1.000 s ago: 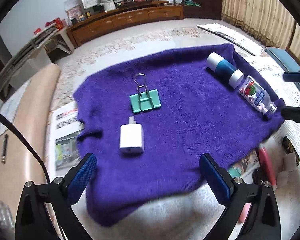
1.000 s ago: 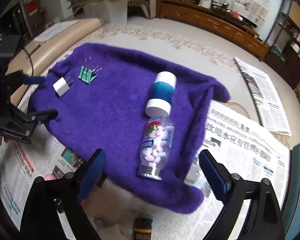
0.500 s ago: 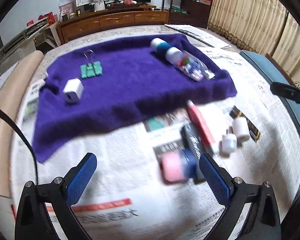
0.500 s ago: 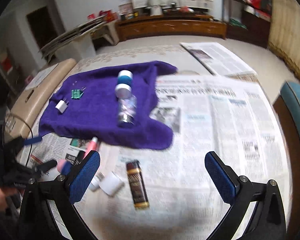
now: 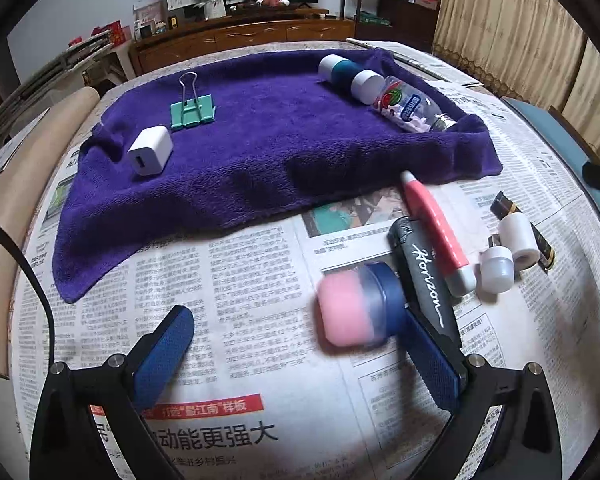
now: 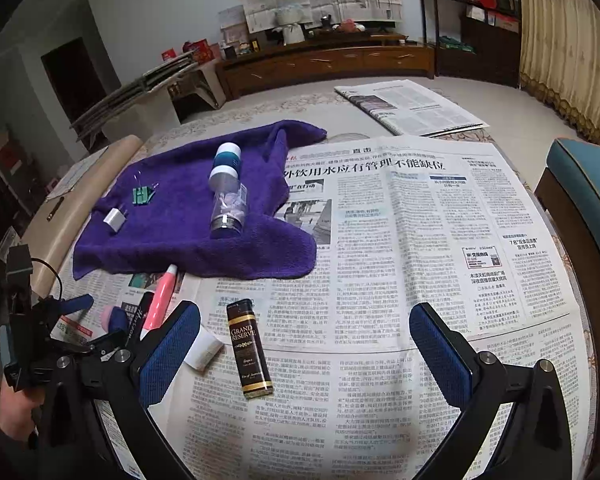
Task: Organize rigid objects
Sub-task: 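Grasp the Grand Reserve bottle with the right tool while the left tool grasps the sponge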
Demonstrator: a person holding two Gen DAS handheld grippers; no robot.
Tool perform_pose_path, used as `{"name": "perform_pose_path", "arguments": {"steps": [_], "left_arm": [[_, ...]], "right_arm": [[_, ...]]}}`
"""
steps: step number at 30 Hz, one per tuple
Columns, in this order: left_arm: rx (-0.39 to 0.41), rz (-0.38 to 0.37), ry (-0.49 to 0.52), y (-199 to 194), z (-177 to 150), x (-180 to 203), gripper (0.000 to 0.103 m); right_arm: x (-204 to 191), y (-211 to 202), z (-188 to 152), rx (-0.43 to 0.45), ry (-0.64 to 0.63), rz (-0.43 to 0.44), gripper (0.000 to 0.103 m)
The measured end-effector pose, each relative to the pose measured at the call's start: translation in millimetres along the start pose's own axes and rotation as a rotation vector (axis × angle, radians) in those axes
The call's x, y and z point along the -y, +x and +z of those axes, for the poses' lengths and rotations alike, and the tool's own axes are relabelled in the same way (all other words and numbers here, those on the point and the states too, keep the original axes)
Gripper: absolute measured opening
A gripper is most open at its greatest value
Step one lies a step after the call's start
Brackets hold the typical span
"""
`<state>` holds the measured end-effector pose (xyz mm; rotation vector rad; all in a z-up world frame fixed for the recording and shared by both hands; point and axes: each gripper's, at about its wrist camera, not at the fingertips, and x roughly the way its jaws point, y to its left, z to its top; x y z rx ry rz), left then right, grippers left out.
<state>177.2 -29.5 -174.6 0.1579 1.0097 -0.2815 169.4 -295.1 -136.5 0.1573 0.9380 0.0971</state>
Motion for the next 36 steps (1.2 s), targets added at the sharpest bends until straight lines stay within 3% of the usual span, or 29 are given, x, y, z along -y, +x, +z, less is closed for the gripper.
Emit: {"name": "perform_pose_path", "arguments": {"steps": [4,7,11,18,26,36], "left_arm": [[0.028,0.006,-0.007,-3,-3,4,0.100],[0.061,0.001,-0.002,-8,-7,8,0.084],[0.087,-0.010,-0.009,-16,-6,14,0.037],[0.094,-0.027,-0.011,-17,-8,14,0.036],[0.069,-0.036,-0.004,-17,-5,13,0.036],[0.066,-0.062,-0.004,-16,-5,9,0.036]], "right_arm": [[7,5,-6,-0.028,0.025,0.009,0.101],[10,5,-11,-0.033,0.027,0.003,0.100],[10,7,-16,-0.043,0.002,-0.011,0.099],[-3,12,-22,-0.058,-0.076,-0.001,0.099],[-32,40,-33,-0.135,-0.214,-0.014,0.076],[-50,54,-37,-0.122,-0.306,-0.021,0.069]]}}
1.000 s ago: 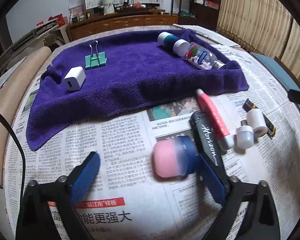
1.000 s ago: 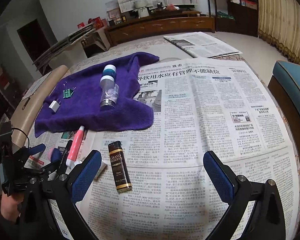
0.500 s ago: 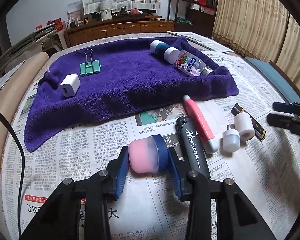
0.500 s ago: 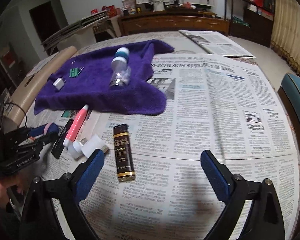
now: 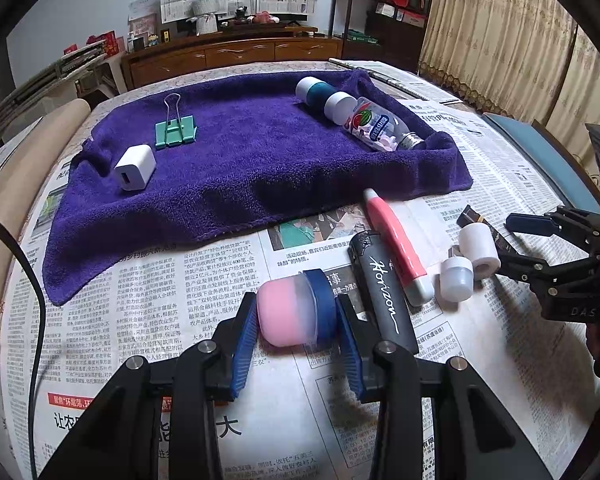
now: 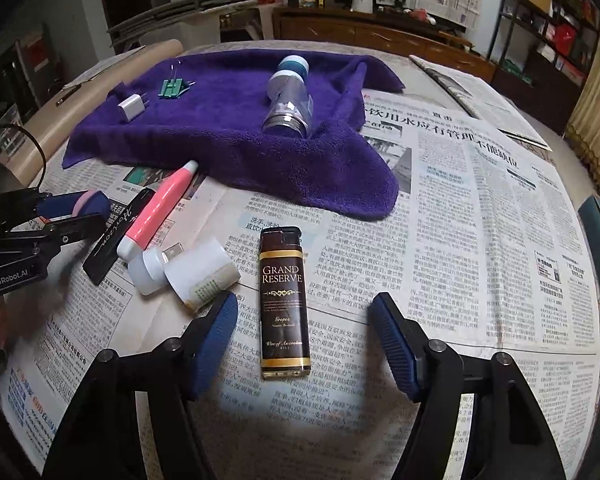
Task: Organize rigid objects
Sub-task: 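Grasp the Grand Reserve bottle with the right tool while the left tool grasps the sponge, then carry the Grand Reserve bottle onto the towel while the left tool carries the sponge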
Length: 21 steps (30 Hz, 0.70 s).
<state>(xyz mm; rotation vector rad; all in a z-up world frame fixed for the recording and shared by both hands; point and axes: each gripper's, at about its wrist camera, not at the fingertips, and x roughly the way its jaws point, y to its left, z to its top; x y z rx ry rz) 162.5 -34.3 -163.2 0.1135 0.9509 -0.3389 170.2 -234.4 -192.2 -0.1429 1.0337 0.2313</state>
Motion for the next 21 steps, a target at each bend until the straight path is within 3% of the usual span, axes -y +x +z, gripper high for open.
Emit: {"name": "perform_pose_path", "arguments": {"steps": [3,5,7,21], "left_arm": [[-0.001,0.001,-0.003,-1,0,-2,0.036],[-0.001,0.002,-0.007,-1,-1,-3,0.036],[0.000,0.010,-0.014,-2,-2,-5,0.036],[0.042,0.033,-0.064,-29,14,-33,0.036]], "right_arm": [[-1,-2,-1,0.010,-0.006,0.005,0.060],[-1,-3,0,0.018,-0.004,0.001,0.031],[-2,-4,1,0.016,-0.003,0.007,0.023],[14,-19,5,0.032,0.089,0.056,0.023]]}}
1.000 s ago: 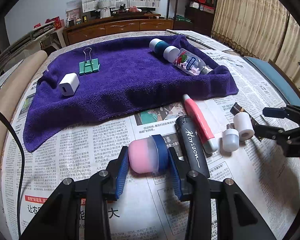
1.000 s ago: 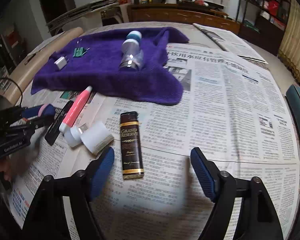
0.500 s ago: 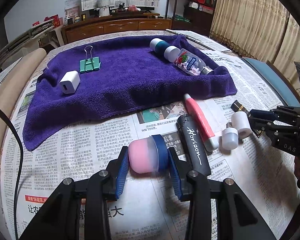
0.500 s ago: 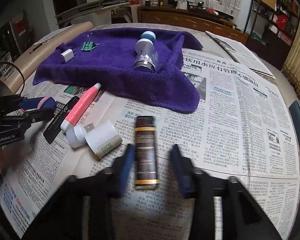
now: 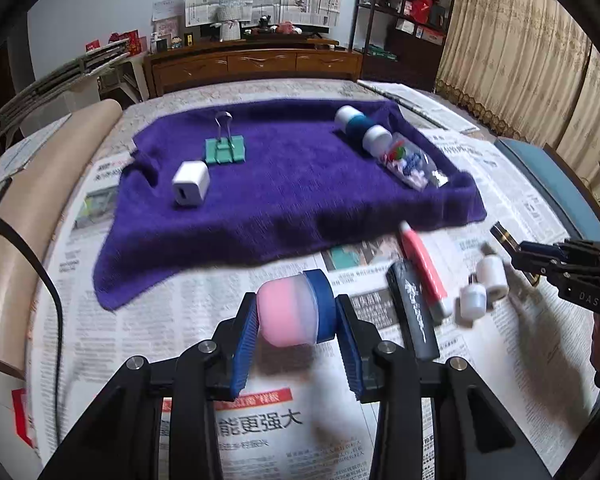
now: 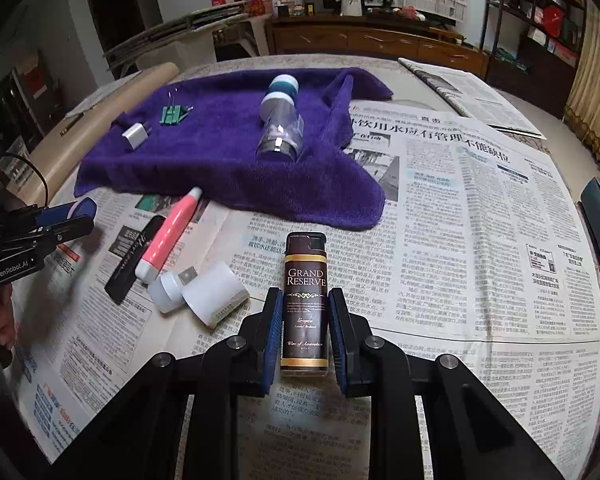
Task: Organize rigid objects
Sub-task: 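Carry the Grand Reserve bottle onto the towel while the left tool carries the sponge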
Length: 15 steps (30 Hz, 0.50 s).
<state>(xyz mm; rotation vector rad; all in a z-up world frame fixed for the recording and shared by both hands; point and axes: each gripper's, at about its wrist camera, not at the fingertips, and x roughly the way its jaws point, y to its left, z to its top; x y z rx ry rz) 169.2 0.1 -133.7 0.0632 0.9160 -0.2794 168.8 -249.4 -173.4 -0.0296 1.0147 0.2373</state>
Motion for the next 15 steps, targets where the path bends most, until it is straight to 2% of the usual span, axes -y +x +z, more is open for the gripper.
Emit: {"name": "perform_pose_path", "arguments": {"steps": [8,15], "left_arm": [[0.034,0.003,-0.014,-13,30,-16,0.036],[0.031,-0.008,-0.017,-4,65,-37,0.036]], "right_arm": [[7,-21,24,0.052,0.037,0.017,0.023],[-15,-22,77,0.085,-0.008,0.064,0.023]]}}
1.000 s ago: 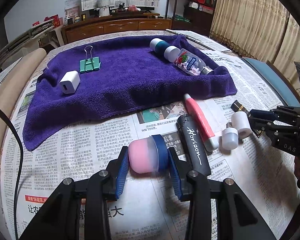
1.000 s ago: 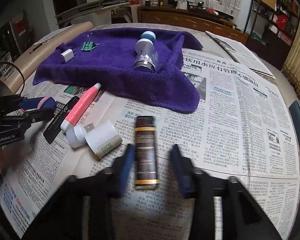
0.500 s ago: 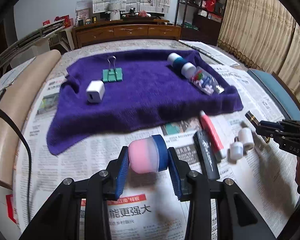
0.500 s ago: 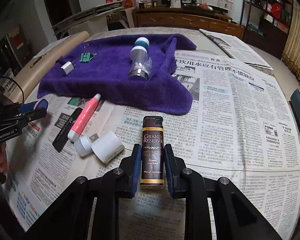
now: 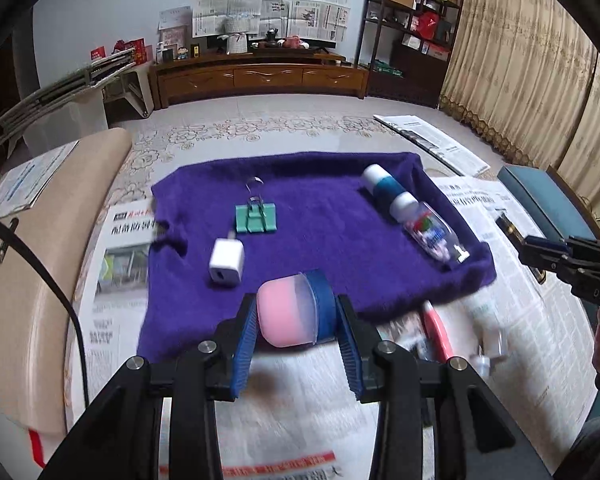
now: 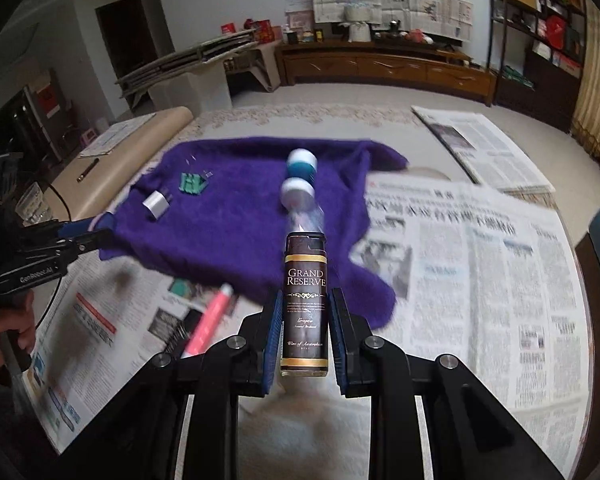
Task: Organize rigid objects
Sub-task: 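Carry the Grand Reserve bottle onto the towel while the left tool carries the sponge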
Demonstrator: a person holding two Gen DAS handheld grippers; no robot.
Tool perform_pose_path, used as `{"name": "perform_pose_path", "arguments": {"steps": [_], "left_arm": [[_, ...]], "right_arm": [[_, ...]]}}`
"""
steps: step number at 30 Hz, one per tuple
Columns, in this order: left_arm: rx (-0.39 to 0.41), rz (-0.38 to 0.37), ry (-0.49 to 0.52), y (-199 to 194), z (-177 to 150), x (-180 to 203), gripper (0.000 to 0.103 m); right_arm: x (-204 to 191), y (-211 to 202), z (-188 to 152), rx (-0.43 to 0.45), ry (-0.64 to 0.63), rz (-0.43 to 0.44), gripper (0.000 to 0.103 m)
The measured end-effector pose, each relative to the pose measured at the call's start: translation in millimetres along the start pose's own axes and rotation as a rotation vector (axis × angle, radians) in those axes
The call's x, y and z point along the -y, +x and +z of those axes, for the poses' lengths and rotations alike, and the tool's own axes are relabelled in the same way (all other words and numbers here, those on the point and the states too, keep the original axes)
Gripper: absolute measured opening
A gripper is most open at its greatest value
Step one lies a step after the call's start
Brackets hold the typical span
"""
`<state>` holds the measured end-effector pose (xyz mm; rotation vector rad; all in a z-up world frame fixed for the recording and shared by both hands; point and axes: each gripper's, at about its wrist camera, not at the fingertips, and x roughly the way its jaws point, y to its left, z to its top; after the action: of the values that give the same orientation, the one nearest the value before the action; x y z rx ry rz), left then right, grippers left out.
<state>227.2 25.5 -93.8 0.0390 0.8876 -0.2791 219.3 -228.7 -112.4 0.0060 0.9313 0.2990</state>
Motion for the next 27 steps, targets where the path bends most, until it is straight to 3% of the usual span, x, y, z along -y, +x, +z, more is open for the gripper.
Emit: {"name": "perform_pose_path", "arguments": {"steps": [5,10,21,27], "left_arm": [[-0.027,-0.009,0.005,25,18,-11,0.036],[-0.080,-0.013,0.005,50,18,-19,0.036],[-0.169,0.020,0.028,87,11,-33,0.036],[-0.171,0.034,0.025,94,12,-41,0.036]], "right_arm": [[-22,20,37,0.006,-0.025,0.058,0.023],[-40,59,57,-0.051,-0.048,0.096,0.023],[-55,129,56,-0.208,-0.111,0.054,0.023],[-51,143,51,-0.224,-0.129,0.015,0.023]]}}
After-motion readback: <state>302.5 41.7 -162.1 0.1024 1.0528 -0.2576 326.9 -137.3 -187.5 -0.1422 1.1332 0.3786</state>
